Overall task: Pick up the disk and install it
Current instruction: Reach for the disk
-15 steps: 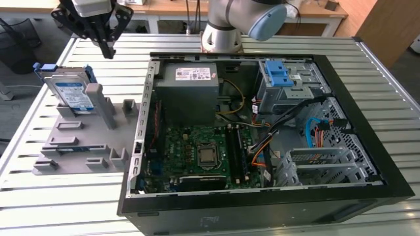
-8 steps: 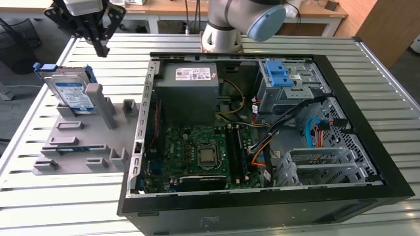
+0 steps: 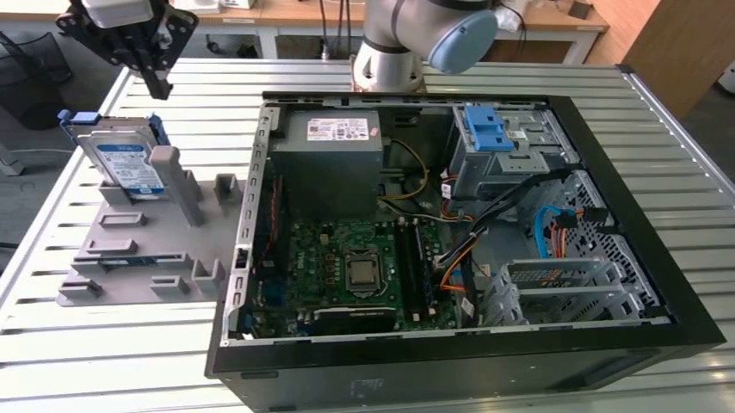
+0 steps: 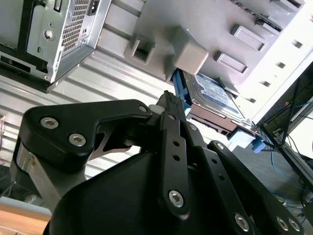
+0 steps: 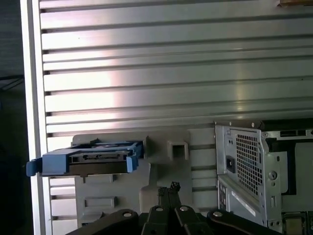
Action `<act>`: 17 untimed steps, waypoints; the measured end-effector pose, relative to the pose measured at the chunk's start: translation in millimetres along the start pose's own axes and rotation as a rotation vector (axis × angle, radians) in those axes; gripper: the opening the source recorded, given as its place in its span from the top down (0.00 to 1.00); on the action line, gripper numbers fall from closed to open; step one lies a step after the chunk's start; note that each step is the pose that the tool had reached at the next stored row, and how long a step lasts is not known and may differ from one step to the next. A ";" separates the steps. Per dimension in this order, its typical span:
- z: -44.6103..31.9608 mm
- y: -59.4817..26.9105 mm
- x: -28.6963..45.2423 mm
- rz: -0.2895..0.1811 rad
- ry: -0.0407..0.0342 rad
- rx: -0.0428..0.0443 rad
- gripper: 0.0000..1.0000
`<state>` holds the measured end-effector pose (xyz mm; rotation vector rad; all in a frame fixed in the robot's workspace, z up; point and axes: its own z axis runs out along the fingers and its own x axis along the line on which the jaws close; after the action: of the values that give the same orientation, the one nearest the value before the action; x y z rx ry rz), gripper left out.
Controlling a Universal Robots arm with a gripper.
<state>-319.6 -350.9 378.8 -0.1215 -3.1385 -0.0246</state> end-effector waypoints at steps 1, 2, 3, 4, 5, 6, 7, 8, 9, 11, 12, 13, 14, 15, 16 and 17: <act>0.7 0.5 3.3 0.000 0.0001 0.0000 0.89; 1.4 1.0 7.2 0.000 0.0003 0.0000 0.89; 2.0 1.5 10.7 0.000 0.0004 0.0000 0.89; 2.8 2.2 14.9 0.000 0.0005 0.0000 0.89; 3.4 2.8 19.2 0.000 0.0008 0.0000 0.89; 3.8 3.5 23.6 0.000 0.0010 0.0001 0.89; 4.2 4.0 28.1 0.000 0.0009 0.0000 0.89; 4.6 4.4 32.4 0.000 0.0010 0.0000 0.89; 5.0 4.5 36.8 0.000 0.0011 -0.0001 0.89; 5.7 4.3 45.8 0.000 0.0016 0.0001 0.89; 6.2 4.1 50.3 0.000 0.0016 0.0001 0.89; 6.8 3.8 54.7 0.000 0.0015 0.0000 0.89; 7.3 3.7 59.1 0.000 0.0016 0.0000 0.89; 7.7 3.5 63.1 0.000 0.0017 0.0001 0.89; 8.1 3.4 66.5 0.000 0.0015 0.0000 0.89; 8.3 3.4 69.8 0.000 0.0015 0.0000 0.89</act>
<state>-388.9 -342.0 370.7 -0.1214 -3.1370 -0.0247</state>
